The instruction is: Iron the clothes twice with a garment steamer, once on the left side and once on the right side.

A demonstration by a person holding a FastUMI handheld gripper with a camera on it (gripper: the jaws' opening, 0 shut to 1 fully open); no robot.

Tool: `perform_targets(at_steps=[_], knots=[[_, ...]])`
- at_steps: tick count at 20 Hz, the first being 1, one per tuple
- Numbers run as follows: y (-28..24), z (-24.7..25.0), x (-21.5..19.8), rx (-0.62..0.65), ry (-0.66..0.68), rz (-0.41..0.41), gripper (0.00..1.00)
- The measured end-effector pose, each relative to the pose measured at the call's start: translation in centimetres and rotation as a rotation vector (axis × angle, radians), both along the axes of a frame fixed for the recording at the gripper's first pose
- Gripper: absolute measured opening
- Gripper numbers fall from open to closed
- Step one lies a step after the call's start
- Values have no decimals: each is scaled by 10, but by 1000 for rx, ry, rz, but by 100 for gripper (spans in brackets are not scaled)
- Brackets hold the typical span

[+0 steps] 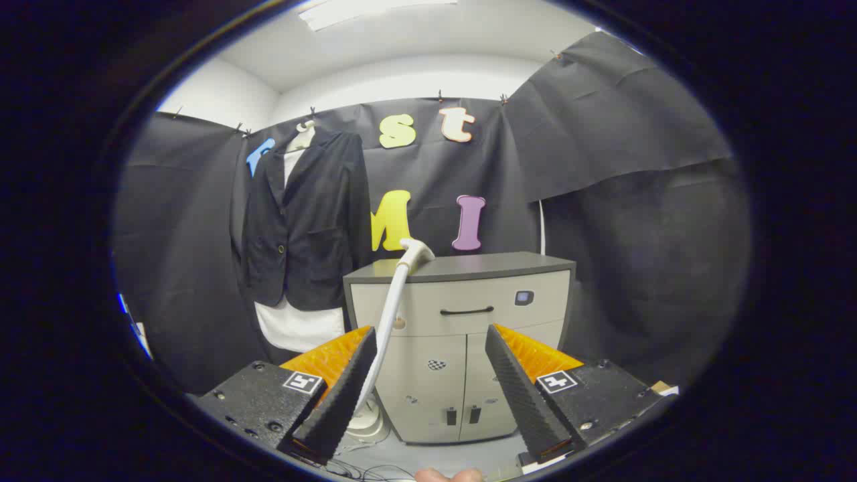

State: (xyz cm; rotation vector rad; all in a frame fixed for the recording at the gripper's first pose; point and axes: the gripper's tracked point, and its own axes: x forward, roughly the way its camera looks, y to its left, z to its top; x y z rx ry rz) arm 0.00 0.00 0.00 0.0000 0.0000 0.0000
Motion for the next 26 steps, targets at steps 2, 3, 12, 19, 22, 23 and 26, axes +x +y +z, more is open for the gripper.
perform_targets(at_steps=[2, 3, 12, 19, 22, 23, 26], knots=[[3, -2, -2, -21, 5, 5, 100], [5, -3, -2, -23, 8, 8, 100], [33, 6, 1, -19, 4, -6, 100], [61, 18, 15, -10, 2, -68, 100], [71, 23, 24, 0, 36, -89, 100], [75, 26, 28, -4, 48, -86, 100], [80, 50, 42, -12, 61, -83, 100]])
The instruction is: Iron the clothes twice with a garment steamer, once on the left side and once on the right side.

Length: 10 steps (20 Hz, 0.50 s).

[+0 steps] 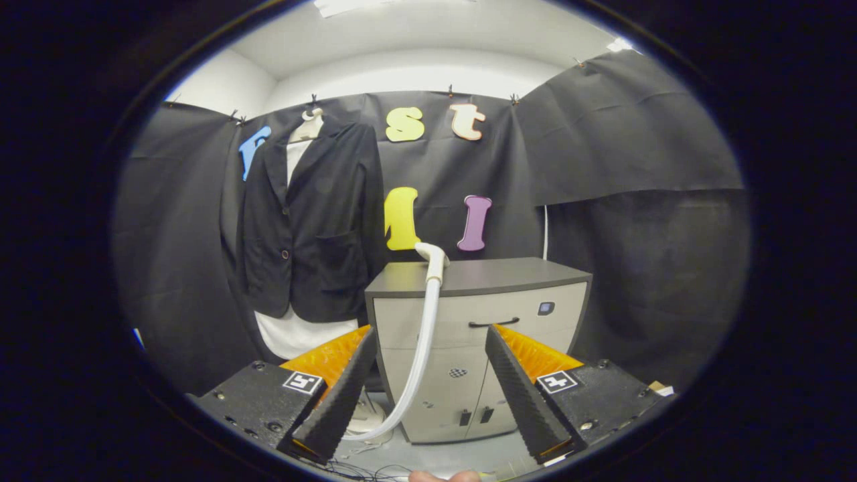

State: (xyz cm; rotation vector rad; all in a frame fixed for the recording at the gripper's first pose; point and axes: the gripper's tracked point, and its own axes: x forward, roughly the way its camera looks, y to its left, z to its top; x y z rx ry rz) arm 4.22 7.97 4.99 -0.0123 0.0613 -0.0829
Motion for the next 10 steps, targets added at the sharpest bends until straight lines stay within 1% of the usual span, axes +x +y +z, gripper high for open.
perform_targets(at_steps=[3, 5, 8, 10], knots=[[-3, 20, 25, -8, 27, -4, 100], [-2, 32, 49, -11, 38, 14, 100], [-7, 45, 99, 3, 55, 27, 100], [-13, 48, 135, 51, 89, 32, 100]])
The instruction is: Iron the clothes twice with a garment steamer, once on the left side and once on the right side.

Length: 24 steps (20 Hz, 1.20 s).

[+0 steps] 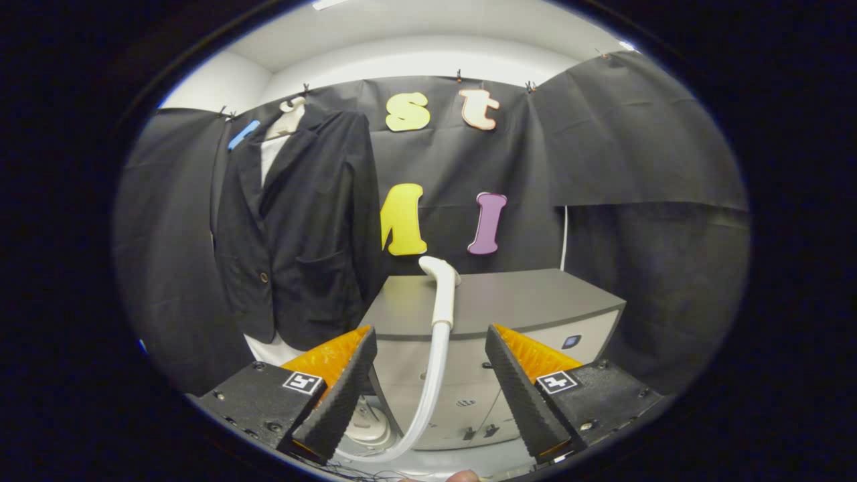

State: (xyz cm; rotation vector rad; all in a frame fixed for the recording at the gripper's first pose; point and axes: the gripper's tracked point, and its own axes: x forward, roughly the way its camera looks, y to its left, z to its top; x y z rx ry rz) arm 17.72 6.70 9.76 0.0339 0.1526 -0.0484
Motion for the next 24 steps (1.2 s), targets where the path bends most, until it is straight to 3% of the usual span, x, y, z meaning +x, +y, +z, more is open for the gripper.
perform_targets(at_steps=[5, 9, 16, 20, 24], knots=[[-21, -3, 82, 38, 153, 30, 100], [-33, -26, 125, 59, 302, 51, 100], [-36, -57, 172, 88, 470, 89, 98], [-40, -57, 190, 35, 470, 71, 88], [-44, -68, 194, 64, 510, 53, 82]])
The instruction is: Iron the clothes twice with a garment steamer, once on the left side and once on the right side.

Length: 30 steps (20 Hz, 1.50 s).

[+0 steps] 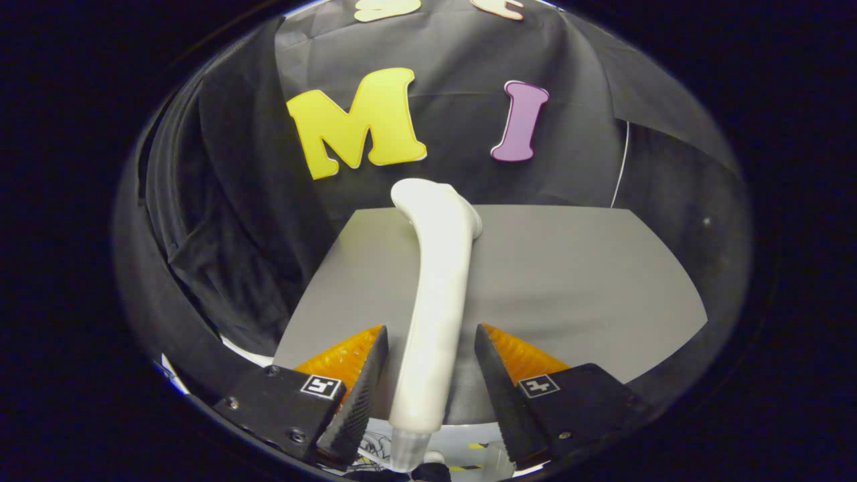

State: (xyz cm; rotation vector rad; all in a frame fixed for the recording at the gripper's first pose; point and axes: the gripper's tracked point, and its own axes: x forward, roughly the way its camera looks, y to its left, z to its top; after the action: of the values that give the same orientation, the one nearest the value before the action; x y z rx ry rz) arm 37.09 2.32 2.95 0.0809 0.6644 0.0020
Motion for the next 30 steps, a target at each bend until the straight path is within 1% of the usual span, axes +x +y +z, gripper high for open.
perform_targets(at_steps=[2, 3, 6, 7, 9, 11, 13, 14, 15, 18, 21, 26, 30], knots=[[-7, -1, 2, 8, -6, -39, 76], [-6, -1, 0, 2, -4, -48, 68], [2, -1, 3, -21, 2, -48, 58], [0, -1, 2, -18, -4, -84, 48], [-1, -2, 2, -3, -6, -144, 40], [3, 0, 2, 13, -34, -173, 37], [2, -1, -8, 21, -49, -220, 33], [1, -1, -13, 12, -55, -237, 33], [6, 2, -18, 31, -68, -248, 32], [13, 7, -32, 46, -102, -254, 32], [23, 22, -49, 12, -150, -236, 32], [45, 60, -78, -27, -253, -211, 32], [61, 93, -92, -34, -354, -212, 32]])
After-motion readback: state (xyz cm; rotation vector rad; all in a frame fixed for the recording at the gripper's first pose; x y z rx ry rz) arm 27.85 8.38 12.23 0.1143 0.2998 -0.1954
